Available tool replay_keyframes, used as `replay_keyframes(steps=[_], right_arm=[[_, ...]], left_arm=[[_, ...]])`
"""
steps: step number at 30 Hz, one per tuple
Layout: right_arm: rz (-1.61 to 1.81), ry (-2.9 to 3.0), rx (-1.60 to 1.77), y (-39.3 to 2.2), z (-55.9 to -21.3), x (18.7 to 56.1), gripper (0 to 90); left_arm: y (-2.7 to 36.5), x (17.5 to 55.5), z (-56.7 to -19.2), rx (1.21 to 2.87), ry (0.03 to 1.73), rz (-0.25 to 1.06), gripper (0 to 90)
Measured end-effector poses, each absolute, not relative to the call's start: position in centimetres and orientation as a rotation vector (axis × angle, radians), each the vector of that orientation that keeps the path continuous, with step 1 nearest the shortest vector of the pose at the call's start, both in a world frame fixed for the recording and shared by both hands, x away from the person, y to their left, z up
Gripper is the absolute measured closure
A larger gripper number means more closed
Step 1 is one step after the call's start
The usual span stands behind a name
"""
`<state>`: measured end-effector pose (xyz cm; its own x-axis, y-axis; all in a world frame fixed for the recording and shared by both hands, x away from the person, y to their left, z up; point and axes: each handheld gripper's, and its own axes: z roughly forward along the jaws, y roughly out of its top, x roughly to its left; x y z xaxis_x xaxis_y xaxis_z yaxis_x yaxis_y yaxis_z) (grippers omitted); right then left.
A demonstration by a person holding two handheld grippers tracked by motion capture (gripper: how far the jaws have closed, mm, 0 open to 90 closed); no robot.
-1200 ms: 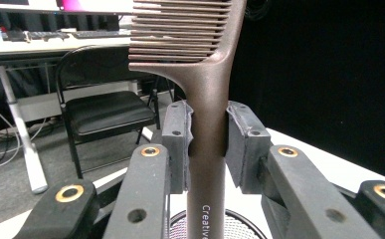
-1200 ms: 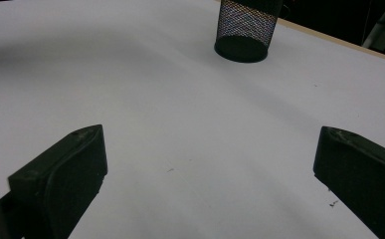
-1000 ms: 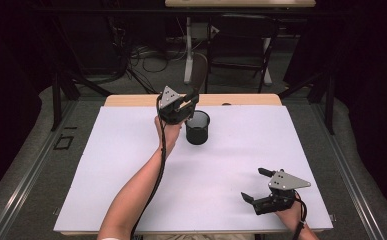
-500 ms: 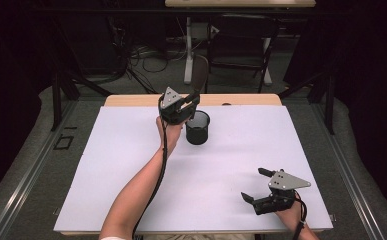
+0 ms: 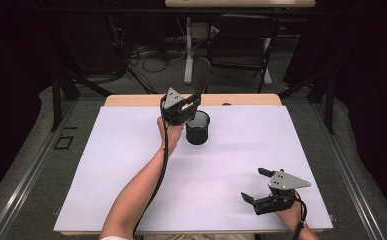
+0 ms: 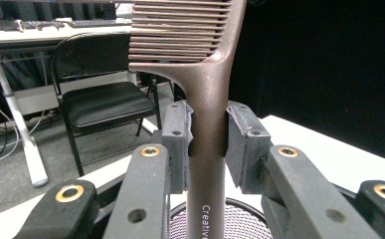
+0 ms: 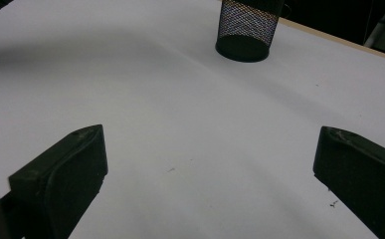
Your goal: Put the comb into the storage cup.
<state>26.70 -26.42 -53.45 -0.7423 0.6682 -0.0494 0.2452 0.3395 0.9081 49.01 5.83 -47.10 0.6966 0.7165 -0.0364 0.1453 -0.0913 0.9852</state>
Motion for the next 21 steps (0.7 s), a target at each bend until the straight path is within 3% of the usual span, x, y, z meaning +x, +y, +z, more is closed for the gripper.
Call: replay_keyframes(steps=[21], right_arm=[[1.378, 2.195, 0.801, -26.43, -53.44, 26.68, 0.3]], left_arm=[[5.33, 49.26, -47.89, 1.688, 0.708, 0.535, 72.6]])
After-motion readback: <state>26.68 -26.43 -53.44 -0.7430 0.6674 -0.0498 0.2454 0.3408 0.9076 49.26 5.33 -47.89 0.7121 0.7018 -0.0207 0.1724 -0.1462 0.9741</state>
